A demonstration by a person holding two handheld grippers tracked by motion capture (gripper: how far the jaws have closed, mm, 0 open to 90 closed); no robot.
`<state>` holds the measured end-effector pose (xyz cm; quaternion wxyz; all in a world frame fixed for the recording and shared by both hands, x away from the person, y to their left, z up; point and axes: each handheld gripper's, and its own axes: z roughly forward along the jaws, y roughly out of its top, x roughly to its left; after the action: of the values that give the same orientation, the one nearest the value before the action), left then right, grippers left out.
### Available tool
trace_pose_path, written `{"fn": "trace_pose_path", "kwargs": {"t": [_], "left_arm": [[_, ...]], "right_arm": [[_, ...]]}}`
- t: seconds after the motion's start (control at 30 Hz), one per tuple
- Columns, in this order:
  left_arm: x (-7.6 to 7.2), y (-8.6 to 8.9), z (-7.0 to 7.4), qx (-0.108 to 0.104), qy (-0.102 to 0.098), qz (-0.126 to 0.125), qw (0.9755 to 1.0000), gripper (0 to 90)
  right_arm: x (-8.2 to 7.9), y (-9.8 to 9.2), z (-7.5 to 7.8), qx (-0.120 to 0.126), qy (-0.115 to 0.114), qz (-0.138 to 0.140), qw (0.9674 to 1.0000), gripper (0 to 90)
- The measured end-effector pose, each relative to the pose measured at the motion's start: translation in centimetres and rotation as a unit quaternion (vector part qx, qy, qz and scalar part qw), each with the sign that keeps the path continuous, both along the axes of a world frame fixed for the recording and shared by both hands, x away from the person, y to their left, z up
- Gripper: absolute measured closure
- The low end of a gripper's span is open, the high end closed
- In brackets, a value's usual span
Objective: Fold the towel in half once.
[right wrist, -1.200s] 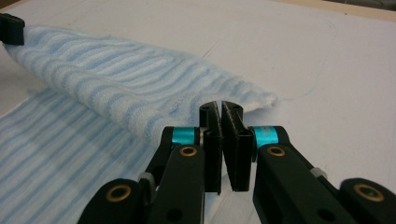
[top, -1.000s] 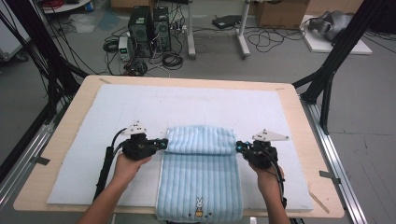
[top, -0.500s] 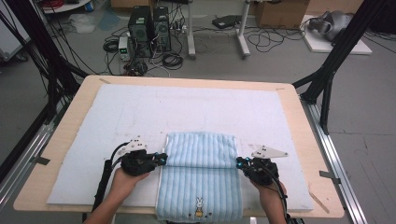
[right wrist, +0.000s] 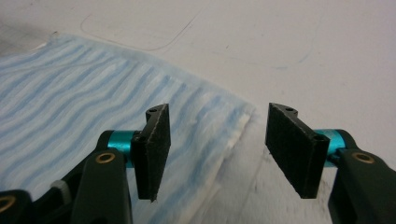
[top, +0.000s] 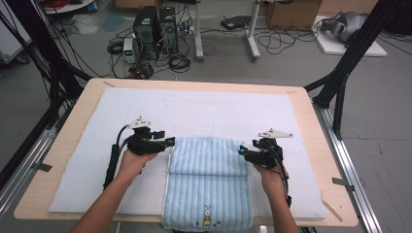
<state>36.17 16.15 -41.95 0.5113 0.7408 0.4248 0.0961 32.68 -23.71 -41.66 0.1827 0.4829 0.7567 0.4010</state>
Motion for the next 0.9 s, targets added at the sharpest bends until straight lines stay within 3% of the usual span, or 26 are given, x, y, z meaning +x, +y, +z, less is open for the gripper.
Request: {"fn": "trace_pose_path", "kwargs": {"t": [0.2, 0.37, 0.43, 0.53, 0.57, 0.63, 0.67, 0.7, 0.77, 0.83, 0.9], "left_arm": [[2.1, -1.0, -1.0, 0.021, 0.021, 0.010, 0.9995, 36.5], [3.0, -1.7, -2.6, 0.052, 0.044, 0.022, 0.9974, 36.8], [3.1, -1.9, -2.9, 0.062, 0.048, 0.022, 0.9967, 42.5], [2.9, -2.4, -3.0, 0.079, 0.034, 0.014, 0.9962, 53.6], [2.8, -2.5, -3.1, 0.083, 0.030, 0.013, 0.9960, 60.2], [2.5, -2.8, -3.1, 0.110, 0.011, 0.004, 0.9939, 69.2], [2.4, -2.9, -3.1, 0.119, 0.003, 0.000, 0.9928, 76.7], [2.4, -2.9, -3.1, 0.118, 0.005, -0.006, 0.9930, 83.6], [2.3, -2.8, -3.0, 0.122, 0.006, -0.009, 0.9925, 85.4], [2.3, -2.6, -2.9, 0.108, 0.022, -0.011, 0.9939, 85.5], [2.1, -2.3, -2.5, 0.084, 0.023, -0.015, 0.9961, 85.4]], "right_arm": [[2.4, 0.6, -0.2, -0.025, 0.022, -0.006, 0.9994, 38.7], [3.8, 1.0, -0.7, -0.041, 0.042, -0.010, 0.9982, 46.2], [4.3, 1.3, -1.3, -0.045, 0.053, -0.012, 0.9975, 47.8], [4.7, 1.8, -2.1, -0.064, 0.069, -0.006, 0.9956, 51.7], [4.7, 2.0, -2.1, -0.068, 0.065, -0.009, 0.9956, 54.6], [4.6, 2.1, -2.1, -0.073, 0.062, -0.008, 0.9953, 61.7], [4.5, 2.2, -2.1, -0.076, 0.059, 0.003, 0.9954, 69.9], [4.5, 2.3, -2.1, -0.079, 0.057, 0.013, 0.9952, 75.6], [4.3, 2.9, -2.0, -0.105, 0.047, 0.026, 0.9930, 79.3], [4.1, 3.0, -1.9, -0.107, 0.047, 0.027, 0.9928, 80.2], [3.9, 2.7, -1.7, -0.095, 0.044, 0.027, 0.9941, 80.2]]}}
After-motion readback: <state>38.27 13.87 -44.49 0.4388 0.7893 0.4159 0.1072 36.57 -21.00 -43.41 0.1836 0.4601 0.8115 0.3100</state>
